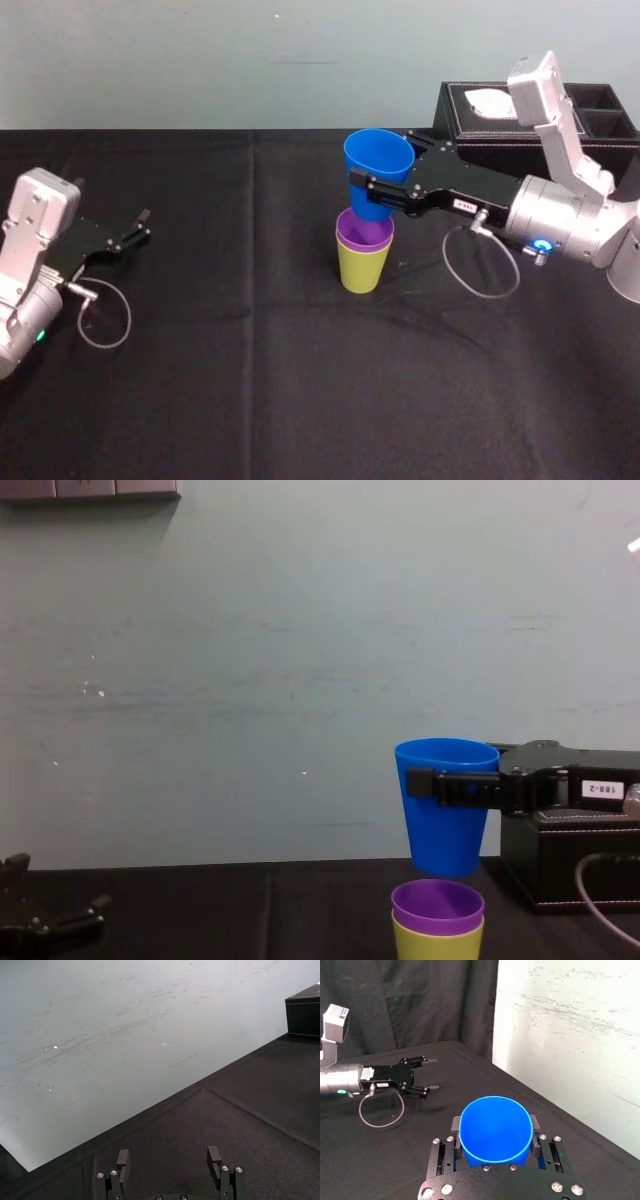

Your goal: Stack the three plastic cups sequentially using one hand.

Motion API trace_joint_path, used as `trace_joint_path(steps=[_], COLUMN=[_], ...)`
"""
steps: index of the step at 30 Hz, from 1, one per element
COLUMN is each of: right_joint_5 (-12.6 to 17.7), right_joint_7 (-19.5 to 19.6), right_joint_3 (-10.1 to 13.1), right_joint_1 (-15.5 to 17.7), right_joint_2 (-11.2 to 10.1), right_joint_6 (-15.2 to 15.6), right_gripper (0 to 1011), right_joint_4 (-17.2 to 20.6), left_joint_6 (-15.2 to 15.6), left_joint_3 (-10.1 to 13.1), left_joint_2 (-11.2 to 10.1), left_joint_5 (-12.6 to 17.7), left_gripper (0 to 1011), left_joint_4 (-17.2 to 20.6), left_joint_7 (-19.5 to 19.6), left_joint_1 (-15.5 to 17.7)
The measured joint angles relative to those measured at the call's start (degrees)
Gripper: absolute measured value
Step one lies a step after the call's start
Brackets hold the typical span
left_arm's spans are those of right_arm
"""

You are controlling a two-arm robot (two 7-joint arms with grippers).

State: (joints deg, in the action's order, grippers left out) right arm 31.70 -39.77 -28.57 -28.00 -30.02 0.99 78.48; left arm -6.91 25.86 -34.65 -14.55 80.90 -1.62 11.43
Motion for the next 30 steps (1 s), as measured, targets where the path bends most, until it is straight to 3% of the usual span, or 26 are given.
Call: trace_joint_path(steps=[30], right_joint_5=[-1.97], right_joint_7=[-1.18], right_joint_3=[-2.87], right_joint_1=[-0.63], right_joint_2=[1.15], right_joint_6=[-1.61], right_gripper=[731], right_joint_4=[-4.54], left_joint_6=[0.00], left_joint_3=[0.00], left_joint_2=[0.00], left_joint_5=[0.00], left_gripper=[1011], left_joint_4=[0.00], left_joint_7=[0.00], left_joint_1=[0.00])
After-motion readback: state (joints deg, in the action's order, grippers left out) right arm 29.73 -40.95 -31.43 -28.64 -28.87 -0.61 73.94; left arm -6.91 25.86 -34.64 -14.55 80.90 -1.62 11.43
